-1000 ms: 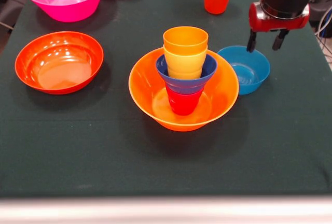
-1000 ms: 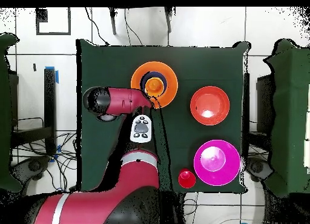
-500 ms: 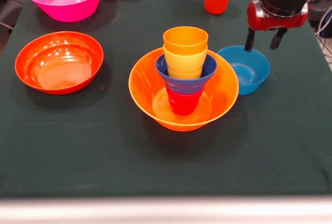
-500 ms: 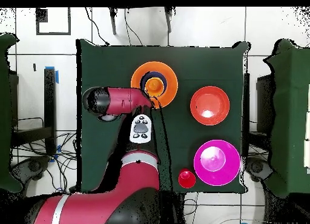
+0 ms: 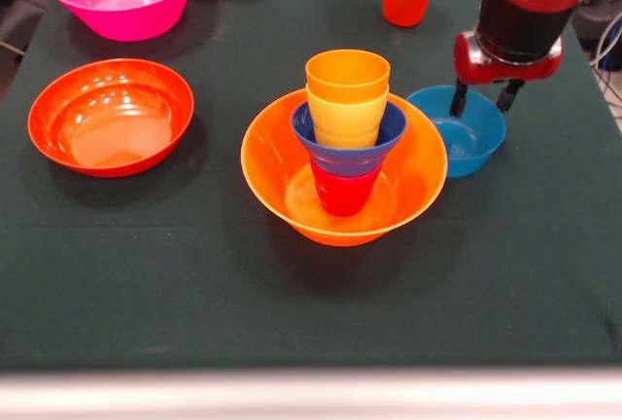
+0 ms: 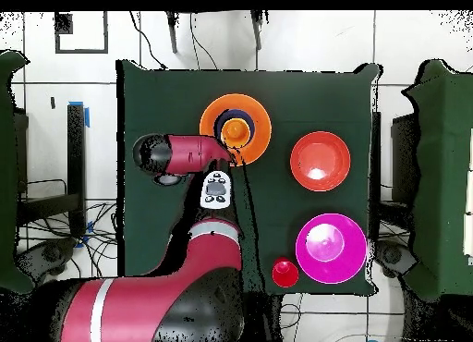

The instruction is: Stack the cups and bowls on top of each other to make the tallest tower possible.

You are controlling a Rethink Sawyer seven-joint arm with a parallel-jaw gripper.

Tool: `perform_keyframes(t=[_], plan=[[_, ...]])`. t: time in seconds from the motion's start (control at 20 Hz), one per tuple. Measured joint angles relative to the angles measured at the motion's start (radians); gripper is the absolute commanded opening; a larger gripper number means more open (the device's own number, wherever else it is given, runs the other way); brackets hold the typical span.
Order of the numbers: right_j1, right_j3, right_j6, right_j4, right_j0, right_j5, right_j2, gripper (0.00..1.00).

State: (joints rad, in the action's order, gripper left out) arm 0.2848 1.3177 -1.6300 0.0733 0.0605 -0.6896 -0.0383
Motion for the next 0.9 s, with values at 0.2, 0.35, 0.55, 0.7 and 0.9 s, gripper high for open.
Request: perform_keyframes(t=[0.2,0.35,0.55,0.7,0.9], plan=[[-0.022,-0.005,0.000,-0.008,-0.001,0.005,-0.001,0.00],[-0.006,-0.014,0.000,-0.008,-0.004,0.009,-0.008,0.00],[0.008,-0.025,0.000,-0.008,-0.005,0.010,-0.013,0.00],[0.003,-0.032,0.000,-0.008,-0.001,0.009,-0.015,0.00],[0.002,-0.033,0.000,-0.008,0.010,0.004,-0.024,0.00]])
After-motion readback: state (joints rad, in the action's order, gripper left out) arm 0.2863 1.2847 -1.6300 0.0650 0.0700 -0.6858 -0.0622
